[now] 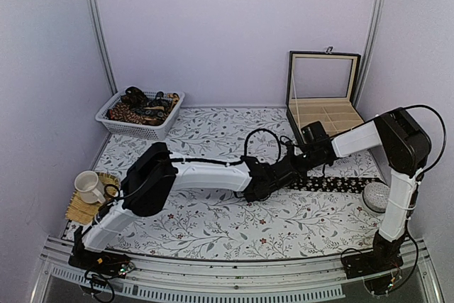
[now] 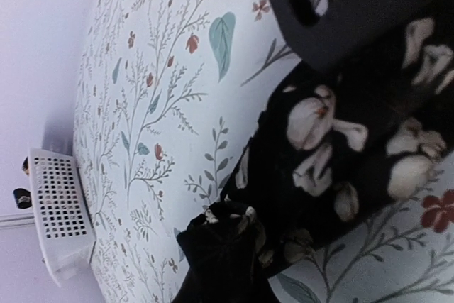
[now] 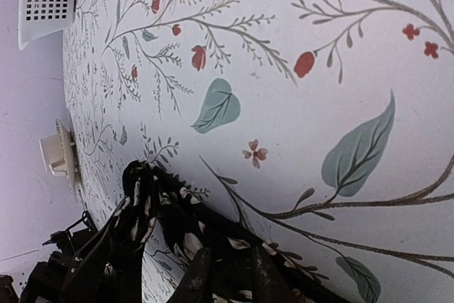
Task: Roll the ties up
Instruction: Roll the tie at the center of the board.
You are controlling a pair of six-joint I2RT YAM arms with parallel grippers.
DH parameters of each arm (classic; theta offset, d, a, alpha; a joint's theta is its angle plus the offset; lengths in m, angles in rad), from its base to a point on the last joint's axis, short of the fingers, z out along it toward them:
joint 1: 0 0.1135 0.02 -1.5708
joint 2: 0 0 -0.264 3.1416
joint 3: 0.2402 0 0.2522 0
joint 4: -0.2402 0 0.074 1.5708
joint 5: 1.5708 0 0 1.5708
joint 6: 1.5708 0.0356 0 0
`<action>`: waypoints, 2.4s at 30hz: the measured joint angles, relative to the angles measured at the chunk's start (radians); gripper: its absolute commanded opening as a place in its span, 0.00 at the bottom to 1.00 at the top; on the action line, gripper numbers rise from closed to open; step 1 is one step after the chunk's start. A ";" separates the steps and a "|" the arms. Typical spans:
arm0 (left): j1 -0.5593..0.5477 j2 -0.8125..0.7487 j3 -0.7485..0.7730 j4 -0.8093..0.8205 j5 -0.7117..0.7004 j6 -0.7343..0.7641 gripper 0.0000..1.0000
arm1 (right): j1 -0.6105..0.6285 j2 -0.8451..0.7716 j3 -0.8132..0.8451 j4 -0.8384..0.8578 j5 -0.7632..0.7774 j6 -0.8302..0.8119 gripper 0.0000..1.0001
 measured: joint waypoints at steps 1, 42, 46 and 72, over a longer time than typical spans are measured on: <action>-0.005 0.018 0.014 -0.010 -0.032 -0.001 0.00 | -0.002 0.000 0.000 0.000 -0.004 0.000 0.24; -0.011 -0.010 -0.018 0.007 -0.024 0.153 0.53 | -0.030 -0.148 -0.094 -0.033 -0.023 0.029 0.18; -0.011 -0.021 -0.021 0.013 0.014 0.151 0.57 | -0.030 -0.121 -0.094 -0.030 -0.016 0.024 0.15; -0.004 -0.063 -0.024 0.024 0.130 0.139 0.80 | -0.019 -0.078 -0.111 0.003 0.009 -0.009 0.09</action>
